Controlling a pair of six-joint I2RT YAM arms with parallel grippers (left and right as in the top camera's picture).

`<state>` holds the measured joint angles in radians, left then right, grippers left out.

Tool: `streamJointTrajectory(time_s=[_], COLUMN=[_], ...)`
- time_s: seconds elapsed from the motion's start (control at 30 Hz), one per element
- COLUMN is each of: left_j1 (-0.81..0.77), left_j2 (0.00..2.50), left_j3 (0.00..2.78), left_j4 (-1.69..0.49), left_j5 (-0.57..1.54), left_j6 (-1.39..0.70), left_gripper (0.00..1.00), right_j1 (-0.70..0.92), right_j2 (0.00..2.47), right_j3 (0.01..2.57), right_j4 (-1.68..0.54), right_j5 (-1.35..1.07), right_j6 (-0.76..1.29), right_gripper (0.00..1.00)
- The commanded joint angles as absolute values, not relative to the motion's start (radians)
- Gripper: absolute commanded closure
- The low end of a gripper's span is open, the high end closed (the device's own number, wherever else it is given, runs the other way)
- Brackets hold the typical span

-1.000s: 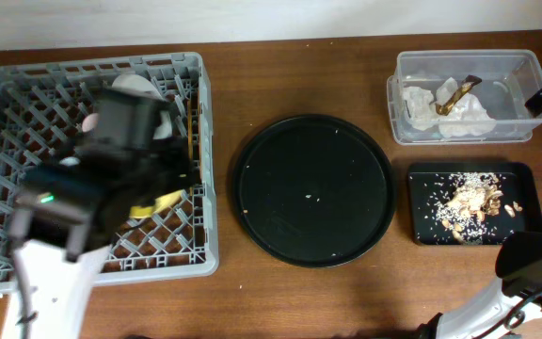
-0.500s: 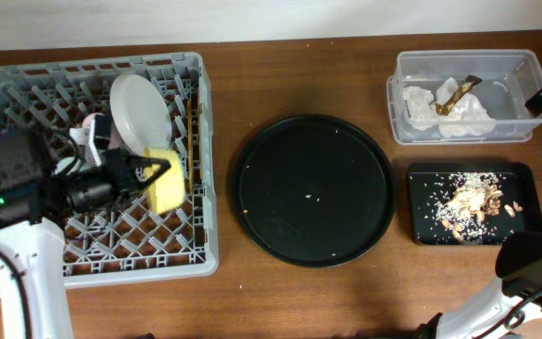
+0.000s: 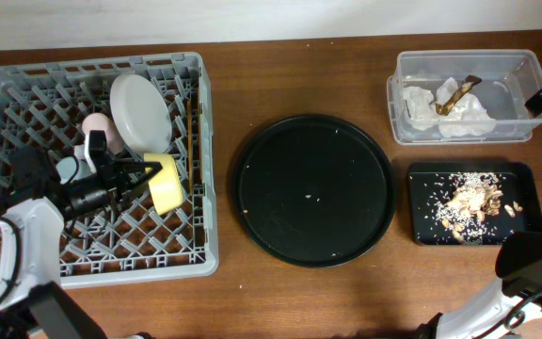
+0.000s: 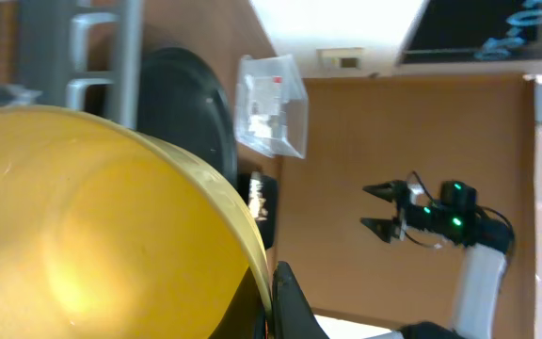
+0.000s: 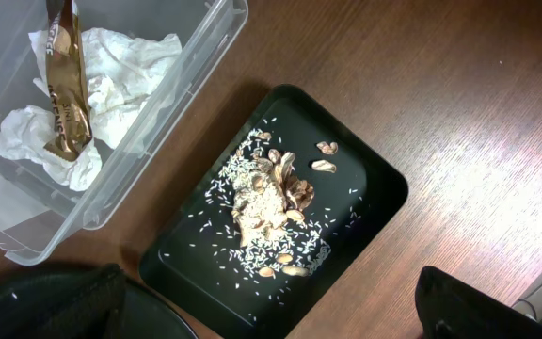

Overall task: Sort waste into correct bins and load items into the dishwasher rack
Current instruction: 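Lift the yellow bowl with the left gripper and move it into the rack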

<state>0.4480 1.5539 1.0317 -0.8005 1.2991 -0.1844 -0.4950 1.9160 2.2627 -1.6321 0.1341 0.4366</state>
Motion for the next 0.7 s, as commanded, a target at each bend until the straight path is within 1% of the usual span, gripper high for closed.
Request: streamJointTrajectory(time_s=[0.0,0.1,0.23,0.57,0.67], left_j1=[0.455,0.455,0.455,0.455,0.455], left_j2=[1.582,1.582,1.582,1.582,1.582], left_j3=[1.025,1.025,1.025,1.025,1.025], left_j4=[-0.785,-0.767,-0.767,-0.764,-0.779], left_j5=[1.259,1.238,1.138,1.129,1.028], left_j6=[-0.162,-0.162,-0.162,-0.11,-0.111], left_gripper=[0.99,0.99,0.99,0.99,0.99], right_j1=[-0.498,-0.498,-0.498,-0.498,-0.498], right_j2=[1.91,1.91,1.91,1.91,1.91], right_j3=[2.274,2.274,2.274,2.274,2.274], right_j4=[-1.635,-1.635,-1.635,-1.635,-1.635], right_j5=[0.146,0.146,0.146,0.146,0.146], right_j6=[0.435,0.435,0.435,0.435,0.435], right_gripper=[0.01,0.01,0.01,0.01,0.01])
